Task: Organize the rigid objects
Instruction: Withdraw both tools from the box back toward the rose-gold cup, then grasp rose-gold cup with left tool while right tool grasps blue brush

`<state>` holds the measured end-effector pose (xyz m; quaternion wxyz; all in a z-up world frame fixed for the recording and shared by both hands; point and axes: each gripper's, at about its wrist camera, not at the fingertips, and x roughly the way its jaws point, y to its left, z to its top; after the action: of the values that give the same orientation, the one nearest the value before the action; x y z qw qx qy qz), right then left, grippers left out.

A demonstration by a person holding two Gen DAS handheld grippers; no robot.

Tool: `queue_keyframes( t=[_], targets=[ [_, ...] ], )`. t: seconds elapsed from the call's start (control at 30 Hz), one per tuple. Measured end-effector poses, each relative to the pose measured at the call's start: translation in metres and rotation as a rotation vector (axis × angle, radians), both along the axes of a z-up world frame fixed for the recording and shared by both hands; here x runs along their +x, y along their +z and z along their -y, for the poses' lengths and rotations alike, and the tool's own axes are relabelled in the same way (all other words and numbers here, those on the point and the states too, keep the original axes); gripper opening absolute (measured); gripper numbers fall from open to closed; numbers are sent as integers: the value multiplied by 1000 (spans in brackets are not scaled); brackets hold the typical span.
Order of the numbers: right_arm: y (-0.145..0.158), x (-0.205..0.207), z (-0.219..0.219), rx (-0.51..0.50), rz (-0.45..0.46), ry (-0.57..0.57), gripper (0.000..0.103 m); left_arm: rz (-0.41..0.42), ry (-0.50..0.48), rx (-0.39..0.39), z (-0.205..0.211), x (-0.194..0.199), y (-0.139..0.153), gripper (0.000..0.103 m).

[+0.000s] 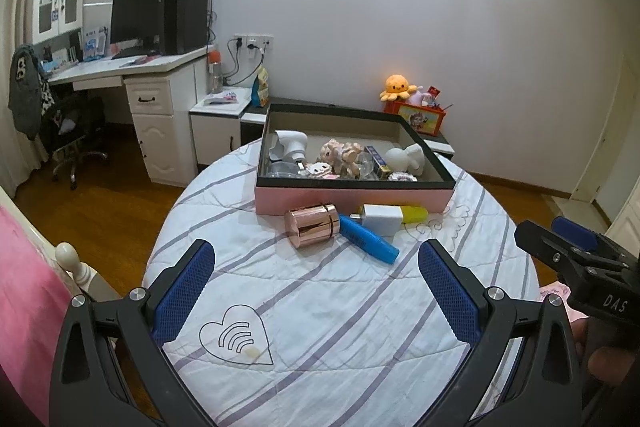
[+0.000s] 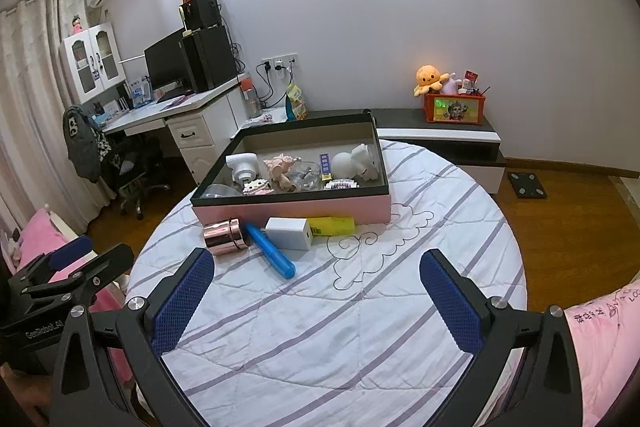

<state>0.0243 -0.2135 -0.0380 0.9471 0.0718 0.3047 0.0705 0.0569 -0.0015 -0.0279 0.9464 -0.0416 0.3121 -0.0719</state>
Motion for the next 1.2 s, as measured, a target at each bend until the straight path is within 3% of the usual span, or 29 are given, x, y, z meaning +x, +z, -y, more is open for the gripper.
queue_keyframes(
  t=[0.4,0.83,0.9,0.97,1.0,1.03,1.2],
  targets=[
    [-23,23,-3,-7,-74,47,103,-83,6,14,2,24,-31,103],
    [-80,83,-17,-21,-217,127,102,-162,18,53,7,63,-64,103],
    [-88,93,-22,-25,-233,159,98,-175,22,59,7,70,-69,103],
    [-97,105,-28,-29,-256,203,85,-183,26,64,7,76,-73,103],
    [-102,111,-31,-28,-270,223,71,-188,29,67,7,79,-75,103],
    [-105,116,-34,-26,-277,235,64,-191,31,70,6,80,-77,103],
    [-109,127,-50,-19,-274,331,57,-211,41,79,2,92,-85,103]
  ],
)
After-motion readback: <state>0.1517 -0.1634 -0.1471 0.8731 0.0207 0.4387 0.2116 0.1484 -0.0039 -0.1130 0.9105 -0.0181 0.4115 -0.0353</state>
